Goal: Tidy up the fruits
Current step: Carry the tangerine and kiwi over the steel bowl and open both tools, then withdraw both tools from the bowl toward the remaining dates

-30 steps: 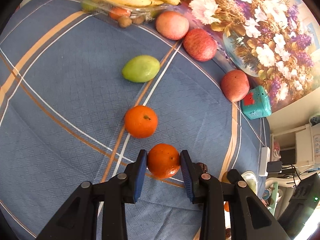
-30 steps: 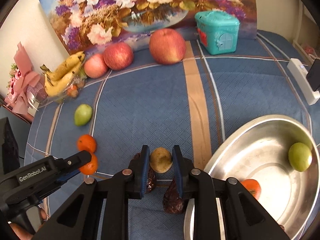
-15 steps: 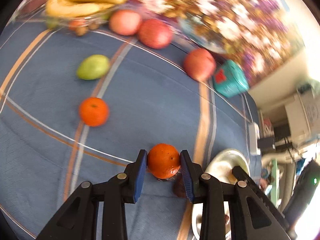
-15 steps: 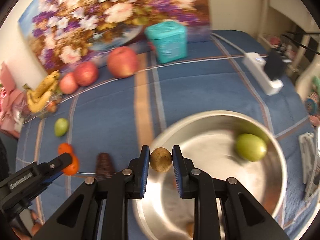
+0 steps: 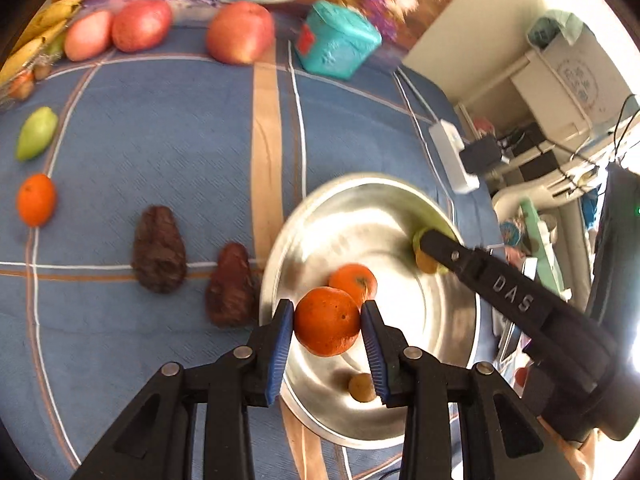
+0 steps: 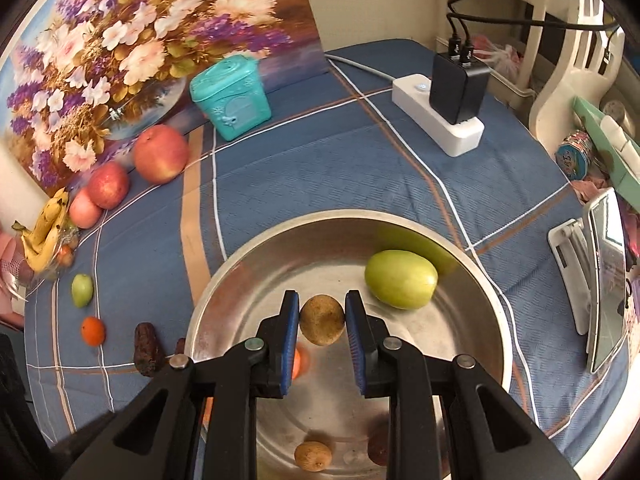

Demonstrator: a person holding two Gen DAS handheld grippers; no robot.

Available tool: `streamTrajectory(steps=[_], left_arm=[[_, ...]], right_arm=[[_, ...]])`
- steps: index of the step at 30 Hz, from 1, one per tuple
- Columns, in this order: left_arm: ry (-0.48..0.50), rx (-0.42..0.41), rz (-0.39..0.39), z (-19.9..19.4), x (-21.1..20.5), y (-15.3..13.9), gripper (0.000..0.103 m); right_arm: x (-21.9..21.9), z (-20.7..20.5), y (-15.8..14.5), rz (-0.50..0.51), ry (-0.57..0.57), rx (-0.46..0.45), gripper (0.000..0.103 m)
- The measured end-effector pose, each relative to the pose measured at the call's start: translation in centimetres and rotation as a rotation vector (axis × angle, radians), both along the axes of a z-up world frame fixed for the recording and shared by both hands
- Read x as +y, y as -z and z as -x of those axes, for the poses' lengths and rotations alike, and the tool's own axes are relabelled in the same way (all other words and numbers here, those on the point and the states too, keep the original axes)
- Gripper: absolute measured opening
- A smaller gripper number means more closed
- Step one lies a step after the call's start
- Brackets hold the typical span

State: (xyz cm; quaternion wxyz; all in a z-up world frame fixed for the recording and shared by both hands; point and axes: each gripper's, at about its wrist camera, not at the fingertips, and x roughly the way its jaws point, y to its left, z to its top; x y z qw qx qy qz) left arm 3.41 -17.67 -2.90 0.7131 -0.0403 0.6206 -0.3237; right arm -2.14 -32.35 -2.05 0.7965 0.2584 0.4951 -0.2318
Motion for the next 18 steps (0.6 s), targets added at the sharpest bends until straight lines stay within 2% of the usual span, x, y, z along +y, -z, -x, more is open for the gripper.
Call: streamTrajectory(steps=[1, 4, 11, 15, 18], left_arm=[[0.004, 0.001, -0.009, 0.0, -0.2, 0.2, 0.038], [-0.003, 0.009, -0.006, 0.0, 0.1, 0.3, 0.049], [-0.024, -0.006, -0.002, -0.4, 0.9, -0.1, 0.051], [-0.059, -0.036, -0.046, -1.1, 1.9, -0.1, 0.059], [-0.094, -0.038, -0.059, -1.8, 3.0, 0.0, 0.06]], right_arm=[[0.0, -0.1, 0.0, -0.001, 0.0, 0.001, 0.025], [-0.1, -0.2, 0.1, -0.004, 0.005, 0.004, 0.028], [-0.1, -0.1, 0.2, -0.004, 0.011, 0.006, 0.028], [0.1, -0.4, 0.3, -0.005, -0.003, 0.01, 0.028], [0.3, -0.6, 0.5, -0.004, -0.014, 0.016, 0.029]])
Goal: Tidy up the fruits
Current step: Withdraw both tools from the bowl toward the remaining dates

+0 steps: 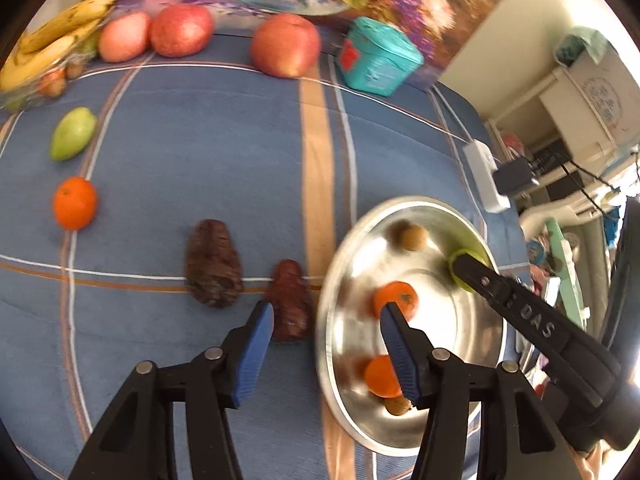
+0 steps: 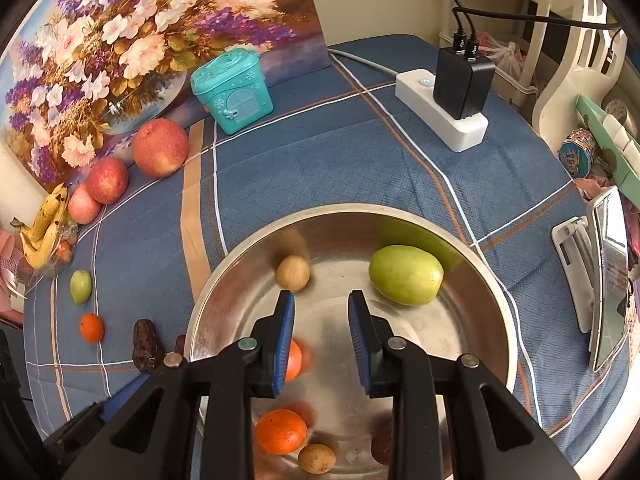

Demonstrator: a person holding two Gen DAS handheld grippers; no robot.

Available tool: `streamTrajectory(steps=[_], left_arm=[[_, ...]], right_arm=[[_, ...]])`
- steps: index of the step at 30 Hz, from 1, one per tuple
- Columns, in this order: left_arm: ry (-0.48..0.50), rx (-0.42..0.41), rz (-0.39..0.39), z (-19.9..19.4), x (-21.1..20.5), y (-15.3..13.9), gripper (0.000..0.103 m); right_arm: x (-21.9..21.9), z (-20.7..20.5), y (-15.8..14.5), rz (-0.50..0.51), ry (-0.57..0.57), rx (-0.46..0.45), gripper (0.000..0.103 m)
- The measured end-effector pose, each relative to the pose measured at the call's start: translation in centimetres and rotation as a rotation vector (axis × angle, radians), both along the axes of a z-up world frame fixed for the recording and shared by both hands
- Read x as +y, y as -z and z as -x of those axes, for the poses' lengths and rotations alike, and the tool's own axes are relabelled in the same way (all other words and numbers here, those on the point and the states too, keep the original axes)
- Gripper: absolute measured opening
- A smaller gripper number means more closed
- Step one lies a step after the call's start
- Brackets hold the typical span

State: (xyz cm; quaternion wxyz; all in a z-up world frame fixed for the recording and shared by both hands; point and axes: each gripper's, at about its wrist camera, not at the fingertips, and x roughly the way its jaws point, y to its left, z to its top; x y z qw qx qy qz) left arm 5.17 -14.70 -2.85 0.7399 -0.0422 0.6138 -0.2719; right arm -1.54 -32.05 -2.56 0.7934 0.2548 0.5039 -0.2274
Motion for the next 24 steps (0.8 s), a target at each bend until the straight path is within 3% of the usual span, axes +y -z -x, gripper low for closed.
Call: streamTrajectory(steps=[4, 7, 10, 14, 17, 19, 22, 24], left_arm=[[-0.065, -0.029, -0.047, -1.2, 1.6, -0.1, 0.064], [-0.125, -0.043, -0.073, -1.9, 3.2, 0.0, 0.072], [-0.179, -0.047, -0.083, -2.7, 4.6, 0.0, 0.077], [-0.257, -0.072, -0.117, -3.4, 6.5, -0.1, 0.091], [-0.292, -0.089, -0.132, -3.7, 7.4, -0.1, 0.103], [-0.312, -0.109, -0.146, -3.8, 7.5, -0.2, 0.103], [-0.332, -0.129, -0.17, -3.8, 8.0, -0.1, 0.103], [-0.341, -0.139, -0.179, -4.1, 8.2, 0.0, 0.103]], right_arm=[[0.7, -0.5, 0.1, 0.011, -0.027, 0.008, 0.03], [1.5, -1.0, 0.0, 0.018, -0.056, 0.006, 0.056], [2.4, -1.4, -0.3, 0.024, -0.078, -0.001, 0.058], [3.6, -1.9, -0.7, 0.031, -0.111, -0.012, 0.08], [4.2, -2.2, -0.8, 0.025, -0.131, -0.017, 0.08], [4.6, -2.3, -0.8, 0.022, -0.135, -0.022, 0.081], [5.1, -2.4, -0.9, 0.049, -0.153, -0.02, 0.097], [5.3, -2.5, -1.0, 0.058, -0.164, -0.025, 0.098]])
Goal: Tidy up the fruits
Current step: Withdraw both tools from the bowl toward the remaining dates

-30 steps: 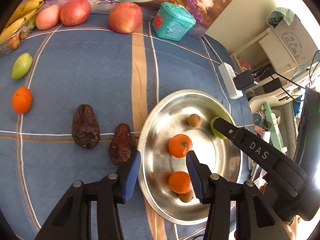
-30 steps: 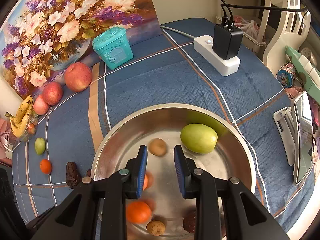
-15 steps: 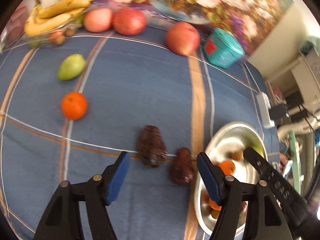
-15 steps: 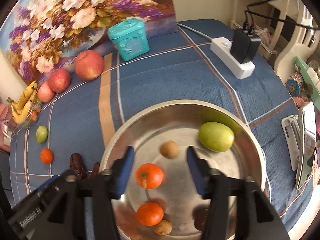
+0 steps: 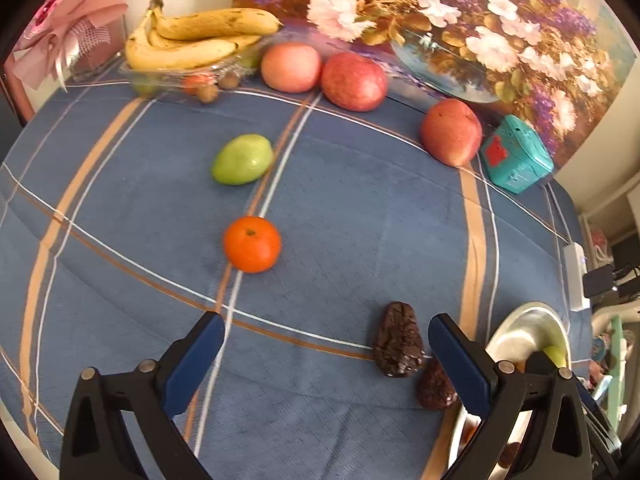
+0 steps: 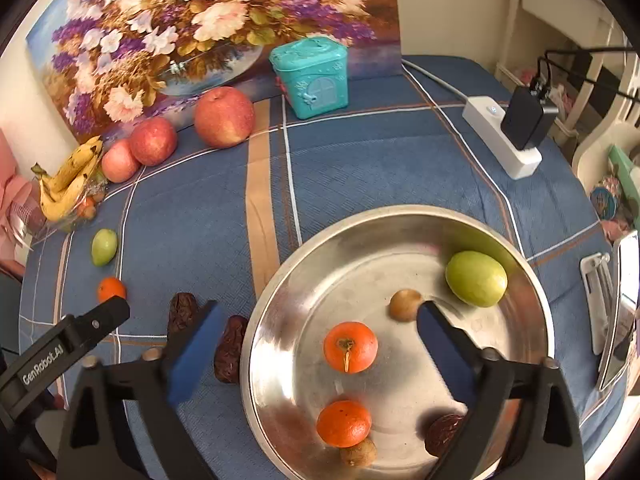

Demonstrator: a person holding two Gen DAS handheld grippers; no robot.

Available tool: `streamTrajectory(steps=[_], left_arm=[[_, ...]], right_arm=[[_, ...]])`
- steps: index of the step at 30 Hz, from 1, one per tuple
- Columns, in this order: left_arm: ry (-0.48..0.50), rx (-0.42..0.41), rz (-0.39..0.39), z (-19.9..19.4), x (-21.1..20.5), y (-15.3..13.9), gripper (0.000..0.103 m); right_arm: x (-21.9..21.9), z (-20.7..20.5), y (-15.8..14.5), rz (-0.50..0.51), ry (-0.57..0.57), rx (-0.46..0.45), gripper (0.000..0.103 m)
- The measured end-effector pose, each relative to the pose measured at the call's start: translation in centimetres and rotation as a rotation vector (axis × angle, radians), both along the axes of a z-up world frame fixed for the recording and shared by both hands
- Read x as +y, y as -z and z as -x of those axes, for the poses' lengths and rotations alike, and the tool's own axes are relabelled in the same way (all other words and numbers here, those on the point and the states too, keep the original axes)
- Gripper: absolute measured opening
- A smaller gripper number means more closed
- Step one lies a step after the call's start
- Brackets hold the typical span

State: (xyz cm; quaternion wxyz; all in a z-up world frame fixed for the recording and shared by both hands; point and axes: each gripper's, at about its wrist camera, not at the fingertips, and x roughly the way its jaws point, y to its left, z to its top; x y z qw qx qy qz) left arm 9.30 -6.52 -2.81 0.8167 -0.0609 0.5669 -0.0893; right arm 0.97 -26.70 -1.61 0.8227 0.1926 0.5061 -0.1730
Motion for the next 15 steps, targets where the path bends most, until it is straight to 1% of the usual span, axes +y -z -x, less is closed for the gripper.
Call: streamTrajectory(steps=[3, 6, 10, 15], left_arm=[[-0.005, -0.009, -0.004, -0.3, 0.1, 0.2, 0.103], [-0.007, -0.015, 0.001, -0.5, 0.1, 0.3, 0.103], [0.018, -0.014, 0.004, -0.6, -0.2, 0.9, 0.103], [0.044, 0.026, 0.021, -0.8, -1.1, 2.5, 0.103]], right_arm=[[0.2, -0.1, 0.0, 0.005, -0.007, -0.007, 0.098], [0.4, -0.2, 0.3, 0.011, -0.008, 0.007, 0.098], [0.5, -0.3, 0.8, 0.017, -0.007, 0.028, 0.098], [0.6, -0.4, 1.0, 0.014, -0.012, 0.036, 0.098]])
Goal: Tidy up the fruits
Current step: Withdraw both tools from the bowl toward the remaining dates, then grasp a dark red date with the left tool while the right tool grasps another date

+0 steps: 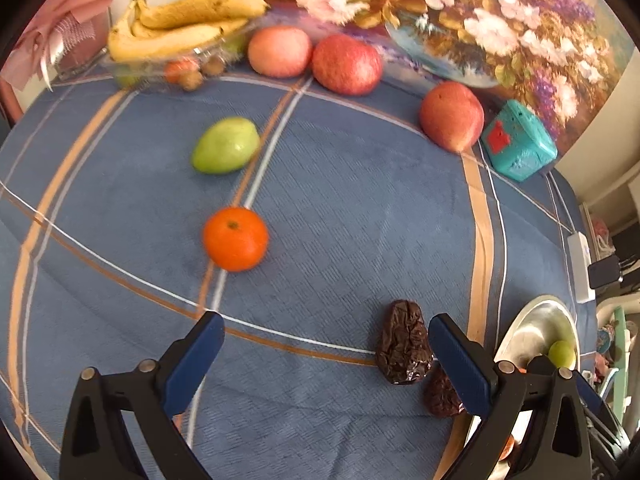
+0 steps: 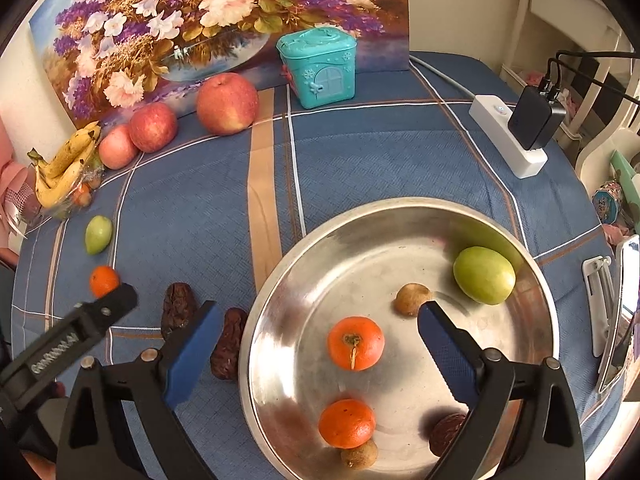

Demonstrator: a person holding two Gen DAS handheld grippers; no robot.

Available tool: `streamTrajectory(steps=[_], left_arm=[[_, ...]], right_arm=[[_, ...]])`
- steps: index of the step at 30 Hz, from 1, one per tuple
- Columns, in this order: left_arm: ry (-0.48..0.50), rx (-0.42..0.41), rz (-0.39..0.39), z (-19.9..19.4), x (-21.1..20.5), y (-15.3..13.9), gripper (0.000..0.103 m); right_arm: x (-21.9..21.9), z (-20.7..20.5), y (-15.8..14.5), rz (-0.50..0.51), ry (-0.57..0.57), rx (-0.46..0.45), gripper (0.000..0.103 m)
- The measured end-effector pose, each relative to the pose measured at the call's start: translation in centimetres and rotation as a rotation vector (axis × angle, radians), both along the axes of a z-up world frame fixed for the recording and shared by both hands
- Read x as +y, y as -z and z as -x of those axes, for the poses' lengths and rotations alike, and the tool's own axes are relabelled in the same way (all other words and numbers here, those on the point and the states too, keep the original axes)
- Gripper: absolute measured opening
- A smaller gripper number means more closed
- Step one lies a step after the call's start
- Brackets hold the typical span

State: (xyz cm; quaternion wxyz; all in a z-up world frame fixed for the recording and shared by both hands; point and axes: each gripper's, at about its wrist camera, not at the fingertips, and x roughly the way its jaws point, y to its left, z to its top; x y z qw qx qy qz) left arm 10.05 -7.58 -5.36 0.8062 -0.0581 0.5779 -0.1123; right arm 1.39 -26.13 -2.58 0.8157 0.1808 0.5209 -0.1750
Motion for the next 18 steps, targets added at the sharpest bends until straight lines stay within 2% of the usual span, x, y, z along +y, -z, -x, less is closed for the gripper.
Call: streamTrajectory(steps=[4, 8, 10, 12, 18], left_arm=[[0.033, 0.061, 0.061, -0.1, -0.6, 1.0, 0.103], [0.016, 0.118, 0.106, -0.2, -0.6, 1.9, 0.101], [0.037, 0.107, 0.105, -0.2, -0.9, 1.8, 0.097], [0.057, 0.096, 0.109, -0.1, -1.4, 1.5, 0.084], [0.143, 0.079, 0.12, 0.0, -3.4, 0.9, 0.07]], right_arm=[[-0.2, 0.2, 0.1, -0.002, 0.015, -0.002, 0.098], [-0.4, 0.4, 0.1, -0.002, 0.038, -0.007, 0.098], [-0.5, 0.5, 0.1, -0.004, 0.046, -0.01, 0.098], [-0.6, 0.5, 0.0, -0.005, 0.055, -0.013, 0.098], [-0.8, 0.7, 0.0, -0.011, 0.065, -0.022, 0.098]])
